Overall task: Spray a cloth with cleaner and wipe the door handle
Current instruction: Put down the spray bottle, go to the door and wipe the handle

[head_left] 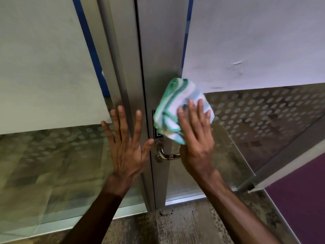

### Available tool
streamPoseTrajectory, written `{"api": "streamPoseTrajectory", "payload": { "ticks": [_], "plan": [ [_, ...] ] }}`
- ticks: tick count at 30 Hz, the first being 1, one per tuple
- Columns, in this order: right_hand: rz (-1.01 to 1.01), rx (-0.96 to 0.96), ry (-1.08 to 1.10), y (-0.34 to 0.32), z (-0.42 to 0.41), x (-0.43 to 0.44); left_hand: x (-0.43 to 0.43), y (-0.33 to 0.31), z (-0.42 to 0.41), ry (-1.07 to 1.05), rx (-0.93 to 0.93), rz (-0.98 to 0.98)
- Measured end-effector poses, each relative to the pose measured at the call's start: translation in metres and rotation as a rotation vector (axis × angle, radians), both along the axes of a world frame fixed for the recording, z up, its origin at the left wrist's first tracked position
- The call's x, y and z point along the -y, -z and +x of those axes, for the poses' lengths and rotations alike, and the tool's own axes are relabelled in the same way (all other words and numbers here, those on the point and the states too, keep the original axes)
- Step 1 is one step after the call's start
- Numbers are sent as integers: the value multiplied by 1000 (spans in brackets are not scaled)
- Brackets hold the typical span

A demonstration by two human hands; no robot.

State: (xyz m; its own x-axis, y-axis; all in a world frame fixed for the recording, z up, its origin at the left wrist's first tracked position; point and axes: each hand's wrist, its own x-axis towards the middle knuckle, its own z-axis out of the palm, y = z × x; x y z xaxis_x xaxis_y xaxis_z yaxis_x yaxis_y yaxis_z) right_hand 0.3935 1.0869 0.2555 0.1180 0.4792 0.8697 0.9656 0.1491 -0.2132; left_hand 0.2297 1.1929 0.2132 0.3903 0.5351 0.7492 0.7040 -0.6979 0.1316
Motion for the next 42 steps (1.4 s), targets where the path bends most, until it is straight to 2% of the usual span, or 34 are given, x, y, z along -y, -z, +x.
{"api": "streamPoseTrajectory", "payload": {
  "ticks": [3, 6, 14, 18, 24, 26, 27, 28, 31, 32, 33, 36, 38, 42],
  "plan": [
    [-109, 193, 62, 10, 4, -25, -1, -1, -1, 2, 4, 1],
    [-149, 295, 133, 24, 10, -34, -2, -2, -1, -9, 1, 16],
    [-197, 313, 92, 49, 11, -26, -4, -1, -1, -31, -3, 13],
    [-297, 331, 97, 58, 11, -20, -1, 0, -1, -41, -9, 7],
    [-562, 432, 125, 52, 5, 4, 4, -2, 0, -52, -19, 7],
    [-558, 406, 118, 45, 4, 21, 6, -3, 1, -53, -18, 5],
    [-513, 334, 106, 40, 4, 32, 6, -4, 1, -53, -15, 6],
    [-454, 184, 76, 37, 6, 44, 7, -4, 2, -53, -13, 8],
    [-357, -560, -54, 20, 13, 82, 8, -5, 1, -58, -7, 10],
    [-297, -755, -77, 13, 14, 91, 8, -6, 1, -56, -8, 9],
    [-218, -845, -74, 5, 15, 98, 9, -6, 0, -55, -10, 7],
    [-58, -719, 4, -9, 15, 92, 11, -7, -1, -54, -13, 14],
    [-48, -597, -6, -3, 13, 72, 13, -7, 0, -51, -7, 12],
    [-107, -158, -45, 16, 11, 24, 16, -9, 0, -55, 2, 5]
  ]
}}
